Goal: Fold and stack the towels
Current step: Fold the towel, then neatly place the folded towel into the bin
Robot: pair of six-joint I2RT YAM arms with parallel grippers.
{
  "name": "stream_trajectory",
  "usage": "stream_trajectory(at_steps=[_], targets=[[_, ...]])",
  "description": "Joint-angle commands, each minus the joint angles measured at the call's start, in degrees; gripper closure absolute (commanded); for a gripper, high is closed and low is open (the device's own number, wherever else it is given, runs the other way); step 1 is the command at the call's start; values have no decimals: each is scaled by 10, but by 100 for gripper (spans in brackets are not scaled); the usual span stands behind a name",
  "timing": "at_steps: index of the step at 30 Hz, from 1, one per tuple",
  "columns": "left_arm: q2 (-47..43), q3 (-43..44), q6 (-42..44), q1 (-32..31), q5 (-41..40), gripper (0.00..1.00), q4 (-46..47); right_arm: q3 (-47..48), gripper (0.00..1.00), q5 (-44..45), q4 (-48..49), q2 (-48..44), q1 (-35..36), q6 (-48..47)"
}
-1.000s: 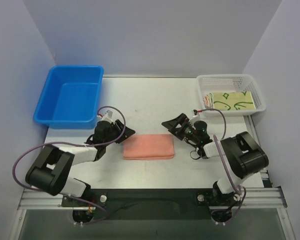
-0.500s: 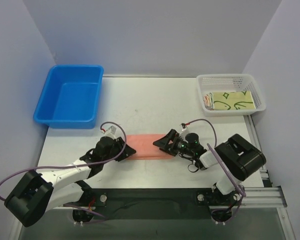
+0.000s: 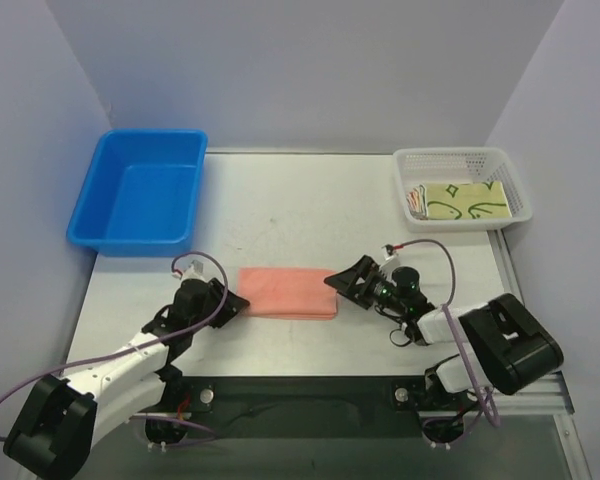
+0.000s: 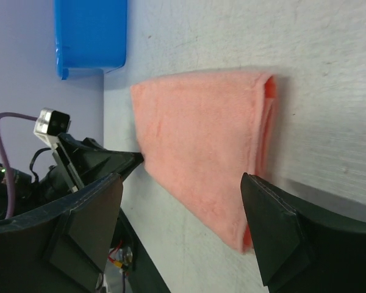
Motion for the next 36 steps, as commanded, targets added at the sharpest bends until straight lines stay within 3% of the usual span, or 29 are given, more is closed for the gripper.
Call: stream_trajectory(at_steps=[1, 2, 3, 5, 6, 12, 18, 22, 27, 36], targets=[[-39, 60, 74, 1, -38, 53, -129, 29, 20, -3, -188, -110, -31, -86], [-48, 99, 91, -3, -47, 49, -144, 43, 19, 7, -246, -138, -37, -107], [-49, 119, 128, -8, -53, 42, -173, 58, 18, 17, -365, -192, -42, -130], [-37, 187, 166, -42, -86, 35, -202, 115, 15, 47, -480, -242, -49, -206], [-28, 209, 203, -58, -103, 27, -226, 140, 11, 91, -592, -279, -50, -233], [104, 369, 331, -238, -203, 16, -273, 254, 0, 195, -848, -341, -88, -339], [277, 501, 460, -399, -291, 18, -310, 280, 0, 239, -940, -358, -129, -351], [374, 589, 518, -442, -320, 21, -326, 265, 0, 256, -958, -370, -148, -344], [464, 628, 570, -448, -304, 29, -331, 235, 0, 270, -965, -416, -170, -335], [549, 659, 597, -455, -250, 31, -337, 221, 0, 267, -971, -425, -197, -344]])
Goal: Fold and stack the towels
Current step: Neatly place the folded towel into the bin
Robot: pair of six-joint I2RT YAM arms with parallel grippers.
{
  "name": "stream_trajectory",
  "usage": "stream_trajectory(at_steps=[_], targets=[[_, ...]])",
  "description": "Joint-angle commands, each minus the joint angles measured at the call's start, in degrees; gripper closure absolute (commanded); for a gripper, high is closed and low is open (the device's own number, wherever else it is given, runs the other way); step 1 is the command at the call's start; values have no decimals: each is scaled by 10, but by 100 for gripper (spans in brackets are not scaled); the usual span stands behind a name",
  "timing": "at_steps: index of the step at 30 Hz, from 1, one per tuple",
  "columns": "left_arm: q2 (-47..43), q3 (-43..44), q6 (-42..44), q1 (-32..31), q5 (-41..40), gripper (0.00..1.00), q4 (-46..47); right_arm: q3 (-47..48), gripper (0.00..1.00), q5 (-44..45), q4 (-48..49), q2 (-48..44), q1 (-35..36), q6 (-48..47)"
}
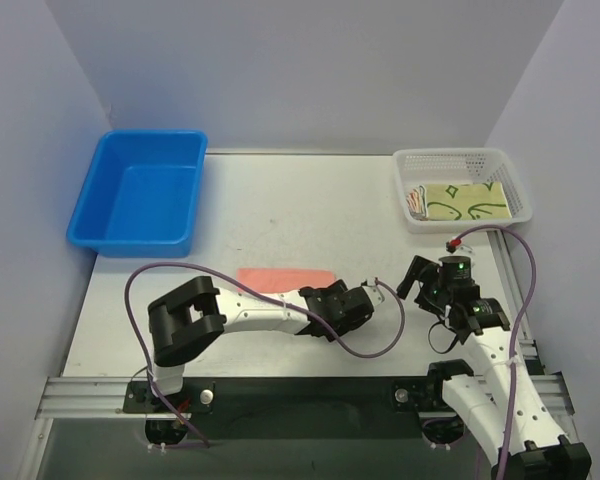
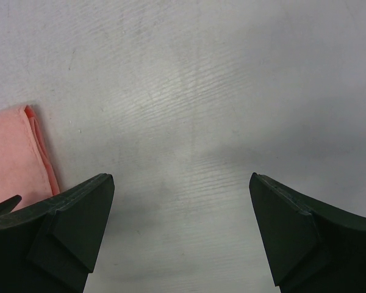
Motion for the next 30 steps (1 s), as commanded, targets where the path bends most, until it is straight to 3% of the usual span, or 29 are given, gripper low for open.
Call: stream_trajectory(at_steps=[1, 6, 9, 14, 18, 22, 30], targets=[[11, 33, 24, -4, 27, 31, -9, -4, 0, 9, -14, 6, -7, -9], [33, 32, 26, -4, 43, 32, -23, -3, 0, -4, -12, 24, -9, -10], [42, 25, 17, -4, 36, 41, -29, -6, 0, -22, -5, 31, -9, -9], [51, 7, 14, -3, 12, 67, -30, -19, 0, -62, 27, 24, -9, 2], [47, 5, 16, 0, 3, 100, -30, -31, 0, -123, 58, 21, -9, 11], [11, -6, 10, 5, 13, 100, -5, -54, 0, -192, 107, 38, -9, 55], [-94, -53, -9, 39, 59, 100, 60, -161, 0, -314, 388, 132, 4, 270]])
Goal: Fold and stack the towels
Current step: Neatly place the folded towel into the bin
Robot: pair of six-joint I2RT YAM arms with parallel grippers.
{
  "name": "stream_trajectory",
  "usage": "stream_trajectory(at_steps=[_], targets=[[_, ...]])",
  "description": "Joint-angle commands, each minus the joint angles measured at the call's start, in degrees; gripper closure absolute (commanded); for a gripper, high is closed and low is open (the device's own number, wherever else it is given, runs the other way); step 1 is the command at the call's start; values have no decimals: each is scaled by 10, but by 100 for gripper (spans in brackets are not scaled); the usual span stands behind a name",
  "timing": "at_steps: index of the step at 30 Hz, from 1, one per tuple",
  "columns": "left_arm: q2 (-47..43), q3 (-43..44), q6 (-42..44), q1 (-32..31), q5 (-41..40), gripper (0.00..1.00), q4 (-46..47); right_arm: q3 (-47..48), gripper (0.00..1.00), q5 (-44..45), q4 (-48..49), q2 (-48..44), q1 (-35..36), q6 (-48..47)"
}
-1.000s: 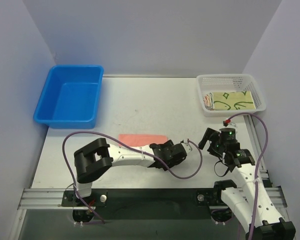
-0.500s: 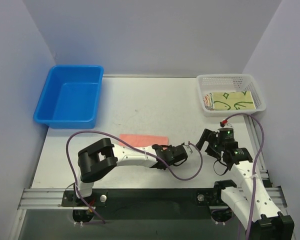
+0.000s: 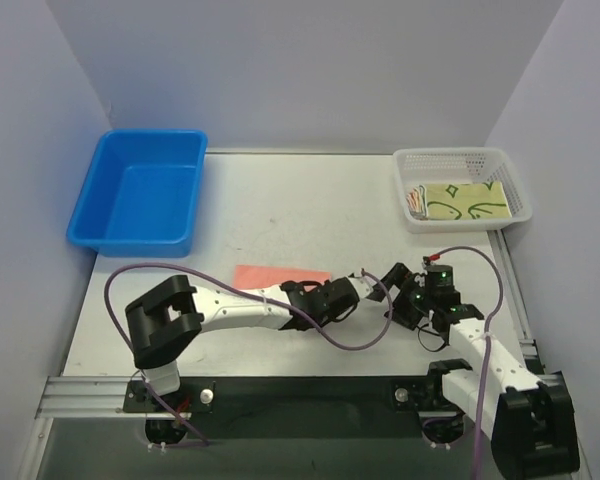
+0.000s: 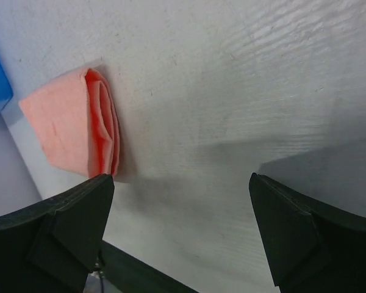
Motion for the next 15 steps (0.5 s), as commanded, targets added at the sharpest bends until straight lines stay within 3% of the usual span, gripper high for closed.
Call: stream_trajectory(at_steps=[1, 10, 15], targets=[[-58, -11, -15, 18, 28, 100, 49, -19, 0, -65, 159, 50, 15, 123], [-74, -26, -22, 35, 51, 100, 60, -3, 0, -36, 383, 281, 120, 267], [-74, -22, -25, 37, 54, 100, 61, -4, 0, -8, 428, 370, 160, 343]])
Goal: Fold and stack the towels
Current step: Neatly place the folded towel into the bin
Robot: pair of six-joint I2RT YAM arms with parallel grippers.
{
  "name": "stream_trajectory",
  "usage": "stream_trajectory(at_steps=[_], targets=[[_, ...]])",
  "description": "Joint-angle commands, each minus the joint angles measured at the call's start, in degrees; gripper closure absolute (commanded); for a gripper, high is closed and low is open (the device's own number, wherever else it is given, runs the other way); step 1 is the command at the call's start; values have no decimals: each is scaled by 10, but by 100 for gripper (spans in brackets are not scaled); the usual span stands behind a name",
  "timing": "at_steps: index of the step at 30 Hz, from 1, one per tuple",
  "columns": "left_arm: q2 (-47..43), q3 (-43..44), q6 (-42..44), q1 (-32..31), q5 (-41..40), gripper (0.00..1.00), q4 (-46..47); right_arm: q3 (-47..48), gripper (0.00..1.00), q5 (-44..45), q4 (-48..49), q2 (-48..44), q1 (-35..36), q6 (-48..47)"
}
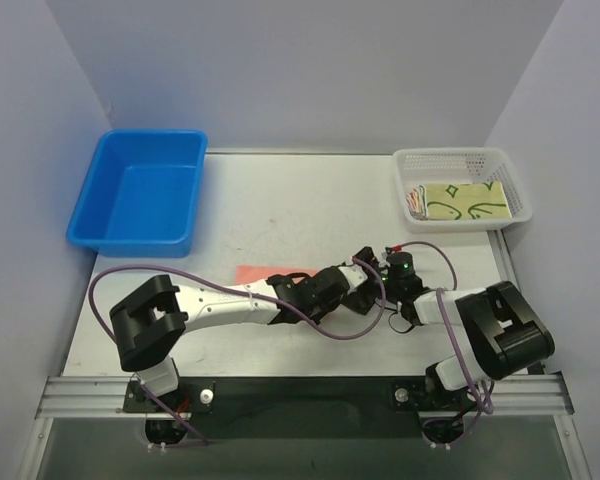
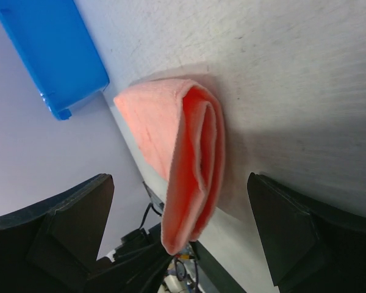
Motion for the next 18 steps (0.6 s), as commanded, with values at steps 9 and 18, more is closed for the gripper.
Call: stream_trajectory(at_steps=[9, 18], targets=[[-24, 16, -10, 10, 10, 100, 22, 16, 0, 82, -71, 74, 84, 59], [-24, 32, -23, 10, 17, 100, 22, 32, 7, 89, -35, 122, 113, 79]])
